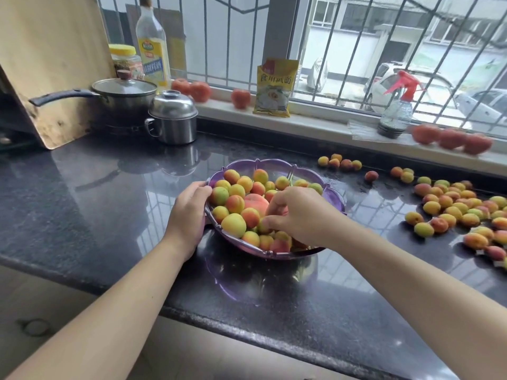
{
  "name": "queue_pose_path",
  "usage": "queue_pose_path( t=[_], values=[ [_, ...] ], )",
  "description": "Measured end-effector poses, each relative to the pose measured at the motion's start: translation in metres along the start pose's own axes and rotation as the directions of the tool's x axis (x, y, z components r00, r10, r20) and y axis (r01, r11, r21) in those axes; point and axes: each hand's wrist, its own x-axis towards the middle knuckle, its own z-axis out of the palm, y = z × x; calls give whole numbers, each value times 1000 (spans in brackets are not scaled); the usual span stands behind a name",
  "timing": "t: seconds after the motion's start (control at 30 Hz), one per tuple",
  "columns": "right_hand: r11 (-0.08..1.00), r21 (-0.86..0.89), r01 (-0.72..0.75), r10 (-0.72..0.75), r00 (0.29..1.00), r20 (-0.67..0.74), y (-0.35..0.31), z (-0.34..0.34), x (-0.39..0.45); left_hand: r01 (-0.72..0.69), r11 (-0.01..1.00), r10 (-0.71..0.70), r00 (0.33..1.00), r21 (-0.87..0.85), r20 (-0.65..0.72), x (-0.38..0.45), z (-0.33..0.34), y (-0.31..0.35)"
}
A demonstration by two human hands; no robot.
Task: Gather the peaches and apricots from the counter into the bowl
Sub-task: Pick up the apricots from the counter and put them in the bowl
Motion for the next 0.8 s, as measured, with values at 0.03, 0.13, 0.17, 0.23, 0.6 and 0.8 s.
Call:
queue_pose_path(
  t=[0.03,0.13,0.17,0.23,0.6,0.8],
  values=[
    [1000,3,2,-2,1000,10,1,0,0,-3,1000,3,1000,4,1,0,0,-1],
    [999,50,13,-15,999,30,7,-4,-1,-8,1000,8,1000,19,0,0,-1,-1],
    [998,66,16,-18,999,35,9,-7,-2,-7,1000,7,1000,23,-1,-1,-1,-1],
    [997,68,32,-34,999,40,14,-15,-3,-4,1000,5,1000,24,-5,-1,-1,0],
    [901,403,-159,363,785,-502,133,-30,8,-15,1000,15,999,2,-30,-4,4,2],
    [832,220,-510,547,681,-487,217,8,18,-57,998,59,996,29,-62,3,2,-3]
  ],
)
